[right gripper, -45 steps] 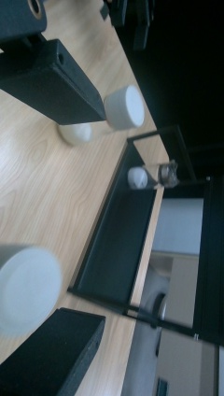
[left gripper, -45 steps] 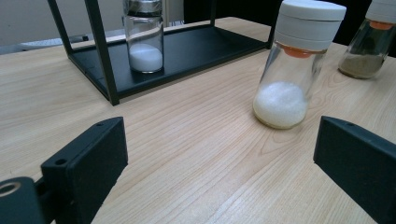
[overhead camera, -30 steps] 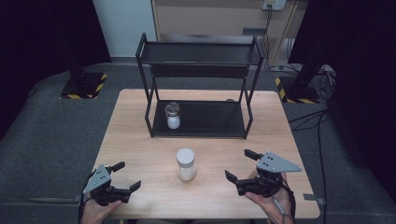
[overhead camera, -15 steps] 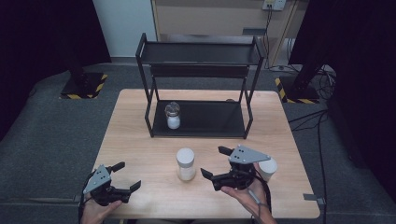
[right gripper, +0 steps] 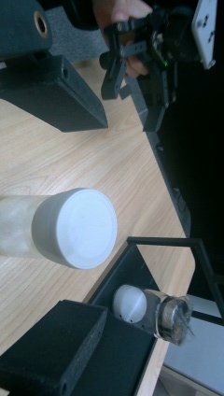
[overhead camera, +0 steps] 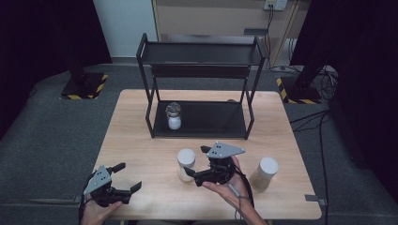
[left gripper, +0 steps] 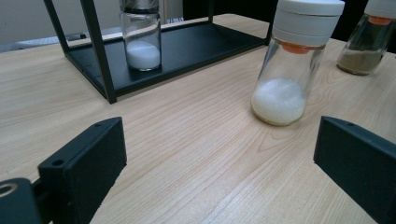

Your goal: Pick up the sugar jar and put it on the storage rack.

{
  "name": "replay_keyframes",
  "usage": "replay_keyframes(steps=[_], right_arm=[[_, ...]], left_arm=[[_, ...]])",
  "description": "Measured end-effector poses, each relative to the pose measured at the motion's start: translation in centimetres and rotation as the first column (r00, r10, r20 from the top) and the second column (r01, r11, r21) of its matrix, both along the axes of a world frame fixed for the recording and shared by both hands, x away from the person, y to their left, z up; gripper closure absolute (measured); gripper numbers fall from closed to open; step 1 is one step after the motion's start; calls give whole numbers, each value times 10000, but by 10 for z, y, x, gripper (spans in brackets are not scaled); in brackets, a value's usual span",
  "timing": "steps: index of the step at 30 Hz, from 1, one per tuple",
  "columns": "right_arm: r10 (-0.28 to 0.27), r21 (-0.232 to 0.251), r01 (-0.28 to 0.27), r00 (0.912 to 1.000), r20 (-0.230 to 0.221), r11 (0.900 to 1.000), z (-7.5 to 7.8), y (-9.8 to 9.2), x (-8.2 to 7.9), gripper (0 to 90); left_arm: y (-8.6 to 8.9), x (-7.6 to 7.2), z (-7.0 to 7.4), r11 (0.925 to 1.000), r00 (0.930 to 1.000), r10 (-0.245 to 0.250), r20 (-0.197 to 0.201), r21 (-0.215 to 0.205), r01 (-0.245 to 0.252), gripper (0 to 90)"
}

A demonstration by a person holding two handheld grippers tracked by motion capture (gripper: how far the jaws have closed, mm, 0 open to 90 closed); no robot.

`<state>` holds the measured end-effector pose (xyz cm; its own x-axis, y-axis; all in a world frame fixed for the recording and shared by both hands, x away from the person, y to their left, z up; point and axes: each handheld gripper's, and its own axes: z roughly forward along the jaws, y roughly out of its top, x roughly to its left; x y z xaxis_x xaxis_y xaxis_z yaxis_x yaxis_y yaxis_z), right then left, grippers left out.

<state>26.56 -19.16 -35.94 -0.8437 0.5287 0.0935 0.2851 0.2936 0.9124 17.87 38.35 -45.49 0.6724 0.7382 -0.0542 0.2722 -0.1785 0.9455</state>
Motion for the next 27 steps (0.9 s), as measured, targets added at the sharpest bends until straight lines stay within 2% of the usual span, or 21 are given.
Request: replay_keyframes(steps=[5,11,13,20,27], right_arm=[[-68,-113,66,9997,-233,9999,-10,11,8,110],[-110,-342,101,9995,-283,9994,-21,22,16,145],[-151,-290,138,9990,-425,9995,-26,24,18,159],[-337,-230,331,9991,-244,9992,-43,30,18,210],[-397,-80,397,9992,6,9992,-54,31,17,320]], left_arm=[[0,0,0,10000,10000,9,-5,17,-9,15],[0,0,0,10000,10000,12,1,-1,-12,15],[0,0,0,10000,10000,4,-4,6,-4,15],[0,0,0,10000,10000,5,-3,-1,-5,16],[0,0,0,10000,10000,-1,-1,3,1,16]])
